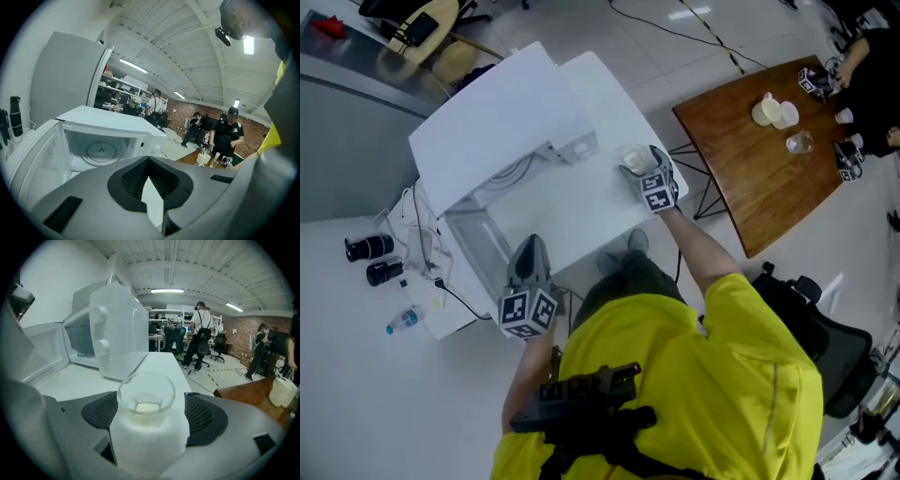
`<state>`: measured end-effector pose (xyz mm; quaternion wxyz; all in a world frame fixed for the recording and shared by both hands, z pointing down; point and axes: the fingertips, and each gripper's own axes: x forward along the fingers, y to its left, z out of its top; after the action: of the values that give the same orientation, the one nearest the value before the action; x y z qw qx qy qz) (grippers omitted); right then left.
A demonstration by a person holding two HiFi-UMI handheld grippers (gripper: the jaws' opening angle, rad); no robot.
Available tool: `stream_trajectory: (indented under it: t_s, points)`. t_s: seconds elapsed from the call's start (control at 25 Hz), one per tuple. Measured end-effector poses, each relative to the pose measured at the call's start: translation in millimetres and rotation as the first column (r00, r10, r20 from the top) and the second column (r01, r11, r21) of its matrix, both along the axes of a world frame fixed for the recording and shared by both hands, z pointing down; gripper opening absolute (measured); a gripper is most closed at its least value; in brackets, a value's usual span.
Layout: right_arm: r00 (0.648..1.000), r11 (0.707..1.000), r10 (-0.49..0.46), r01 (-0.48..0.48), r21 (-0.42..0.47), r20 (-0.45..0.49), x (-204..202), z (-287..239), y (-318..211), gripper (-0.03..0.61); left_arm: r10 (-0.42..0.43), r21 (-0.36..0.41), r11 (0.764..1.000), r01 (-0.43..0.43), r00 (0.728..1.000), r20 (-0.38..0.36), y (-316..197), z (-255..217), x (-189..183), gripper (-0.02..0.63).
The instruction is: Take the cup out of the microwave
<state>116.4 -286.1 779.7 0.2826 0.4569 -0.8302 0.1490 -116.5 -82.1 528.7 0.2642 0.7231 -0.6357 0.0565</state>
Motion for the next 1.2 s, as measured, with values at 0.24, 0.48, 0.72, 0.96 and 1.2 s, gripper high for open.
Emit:
stream_trajectory:
  t_s: [0.24, 0.48, 0.72, 0.96, 1.2]
  points:
    - [0.993, 0.99, -0.087, 0.077, 0.116, 0.082, 6.5, -142.8, 93.2, 0.446, -0.076, 0.092, 0.993, 0.076, 0.997, -0.007, 2.0, -35.4, -19.5, 0.003]
    - [0.912, 0.919, -0.334, 0.259, 0.298, 0.237, -59.6, -323.4, 141.9, 0.372, -0.14, 0.169, 0.976, 0.14, 0.99, -0.011, 7.3, -71.9, -43.1, 0.003]
    - [0.851, 0.895, -0.373, 0.226, 0.383, 0.37, -81.3, -429.6, 157.7, 0.282, -0.187, 0.28, 0.944, 0.171, 0.982, 0.03, 28.9, -138.0, -54.4, 0.003]
    - [0.856, 0.851, -0.38, 0.175, 0.495, 0.351, -67.5, -483.5, 168.0, 0.19, -0.209, 0.375, 0.91, 0.178, 0.977, 0.045, 58.2, -195.9, -56.5, 0.003]
    - [0.853, 0.842, -0.393, 0.184, 0.507, 0.342, -67.3, -482.2, 166.0, 0.005, -0.213, 0.39, 0.906, 0.167, 0.974, 0.076, 66.2, -208.1, -51.2, 0.003]
